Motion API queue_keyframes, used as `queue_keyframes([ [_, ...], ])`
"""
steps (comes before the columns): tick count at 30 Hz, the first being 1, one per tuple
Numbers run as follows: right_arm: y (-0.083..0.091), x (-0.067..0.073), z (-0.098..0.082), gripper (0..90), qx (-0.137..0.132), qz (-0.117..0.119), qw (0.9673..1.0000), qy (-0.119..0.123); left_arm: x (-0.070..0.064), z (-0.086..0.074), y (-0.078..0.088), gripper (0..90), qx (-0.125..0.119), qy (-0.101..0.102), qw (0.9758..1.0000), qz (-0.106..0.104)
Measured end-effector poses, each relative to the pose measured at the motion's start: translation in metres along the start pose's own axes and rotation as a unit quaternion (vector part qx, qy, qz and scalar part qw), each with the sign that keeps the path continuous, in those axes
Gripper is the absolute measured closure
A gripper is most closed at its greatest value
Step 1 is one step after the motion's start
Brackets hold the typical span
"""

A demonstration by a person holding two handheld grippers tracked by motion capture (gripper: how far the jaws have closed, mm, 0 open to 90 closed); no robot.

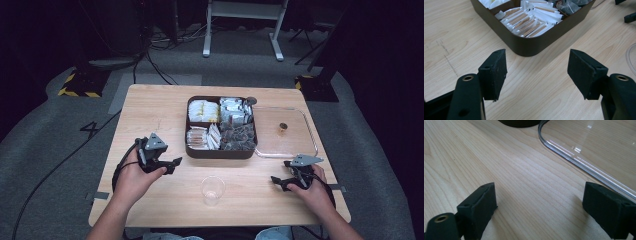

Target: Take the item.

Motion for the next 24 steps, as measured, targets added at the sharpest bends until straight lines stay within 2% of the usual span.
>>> queue_keyframes([
  [4, 0.0, 0.0, 0.0, 12.1, 0.0, 0.0, 1.0, 0.0, -0.002, 0.008, -0.003, 32.7, -0.003, 0.003, 1.0, -0.005],
  [8, 0.0, 0.0, 0.0, 12.1, 0.0, 0.0, 1.0, 0.0, -0.002, 0.02, -0.005, 32.8, -0.007, 0.0, 1.0, -0.004],
  [10, 0.0, 0.0, 0.0, 12.1, 0.0, 0.001, 1.0, 0.0, -0.003, 0.026, -0.007, 32.8, -0.013, -0.003, 0.9999, -0.009],
  [17, 0.0, 0.0, 0.0, 12.0, 0.0, 0.002, 1.0, 0.001, -0.006, 0.046, -0.015, 32.8, -0.015, -0.027, 0.9993, -0.023],
  [24, 0.0, -0.001, 0.0, 12.4, 0.0, 0.002, 1.0, 0.003, -0.001, 0.068, -0.023, 32.8, -0.028, -0.034, 0.9987, -0.026],
])
Point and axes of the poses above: each handheld gripper's, and its own axes: y roughly backward along the jaws, z roughly out of its top, x roughly to its left, the point moved 7 cm from there along -y, roughly forward along the jaws
